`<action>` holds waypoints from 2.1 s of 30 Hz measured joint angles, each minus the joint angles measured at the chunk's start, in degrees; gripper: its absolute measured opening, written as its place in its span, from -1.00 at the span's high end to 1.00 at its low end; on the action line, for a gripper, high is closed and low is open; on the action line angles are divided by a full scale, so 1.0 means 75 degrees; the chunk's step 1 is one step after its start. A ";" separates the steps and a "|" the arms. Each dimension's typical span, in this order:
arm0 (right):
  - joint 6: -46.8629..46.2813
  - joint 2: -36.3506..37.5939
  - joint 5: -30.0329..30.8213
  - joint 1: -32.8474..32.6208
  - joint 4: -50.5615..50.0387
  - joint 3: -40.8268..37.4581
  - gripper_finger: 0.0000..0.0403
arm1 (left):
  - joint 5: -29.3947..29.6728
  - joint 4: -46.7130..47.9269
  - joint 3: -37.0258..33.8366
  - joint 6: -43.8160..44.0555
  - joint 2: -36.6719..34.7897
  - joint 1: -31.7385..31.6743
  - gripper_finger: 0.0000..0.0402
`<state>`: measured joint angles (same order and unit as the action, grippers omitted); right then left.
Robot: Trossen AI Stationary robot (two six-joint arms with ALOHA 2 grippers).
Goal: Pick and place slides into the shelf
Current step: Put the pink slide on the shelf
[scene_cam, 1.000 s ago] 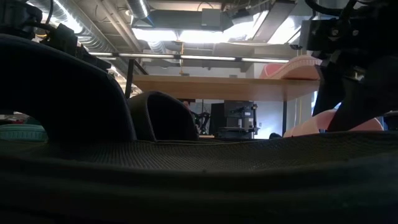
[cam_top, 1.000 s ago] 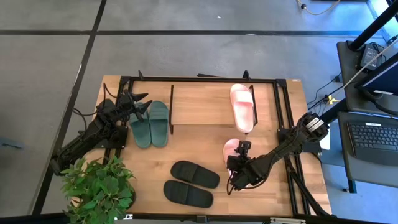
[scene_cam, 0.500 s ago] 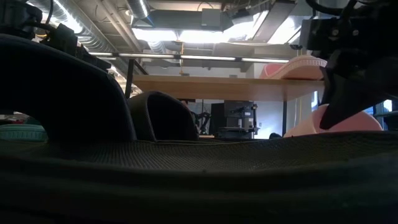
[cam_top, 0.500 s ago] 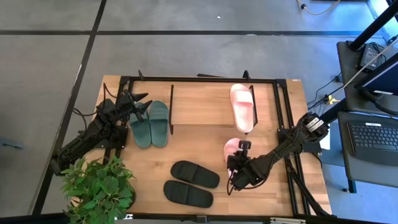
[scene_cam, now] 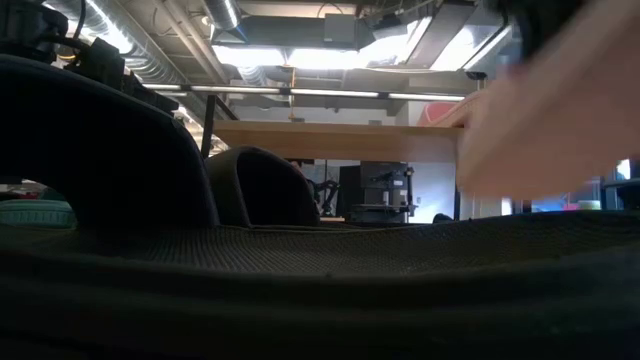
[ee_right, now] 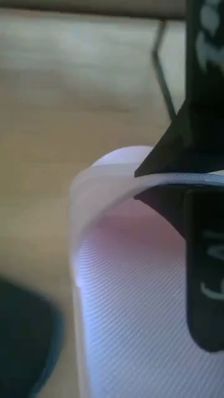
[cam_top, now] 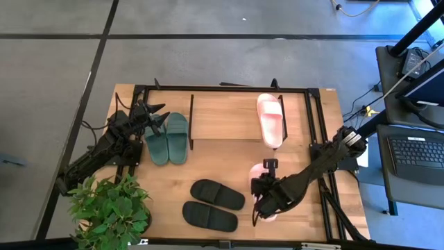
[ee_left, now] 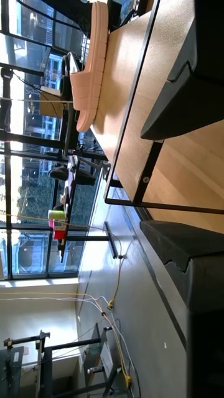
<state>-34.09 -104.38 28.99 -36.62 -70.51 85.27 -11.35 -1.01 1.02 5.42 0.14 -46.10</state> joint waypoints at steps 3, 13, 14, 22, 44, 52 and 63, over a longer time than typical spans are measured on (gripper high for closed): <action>0.0723 0.0000 0.0351 -0.0002 -0.0317 0.1100 0.94 | 0.0000 -0.0001 0.0000 0.0000 0.0000 -0.0001 -0.08; 0.2290 0.0003 0.4559 0.0844 -0.1367 0.3346 0.94 | 0.0001 -0.0001 0.0001 0.0001 0.0000 0.0000 -0.08; 0.2443 0.0003 0.4641 0.1061 -0.1339 0.3456 0.94 | 0.0001 -0.0001 0.0001 0.0000 0.0000 0.0000 -0.08; 0.3892 0.0003 0.3642 0.3119 -0.1188 0.3547 0.94 | 0.0000 0.0001 0.0000 -0.0001 0.0000 -0.0001 -0.08; 0.6147 0.0000 0.2693 0.4770 0.0991 0.1231 0.94 | 0.0003 0.0002 0.0000 -0.0200 0.0000 0.0001 -0.08; 0.6426 0.0155 0.2450 0.4963 0.1535 0.0663 0.94 | 0.0003 0.0002 0.0000 -0.0203 0.0000 0.0002 -0.08; 0.7059 0.1600 0.1751 0.4963 0.3198 -0.0645 0.94 | 0.0003 0.0002 0.0000 -0.0203 0.0000 -0.0001 -0.08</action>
<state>18.86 -92.38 42.12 0.60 -46.52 80.43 -11.33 -0.99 1.02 3.90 0.14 -46.11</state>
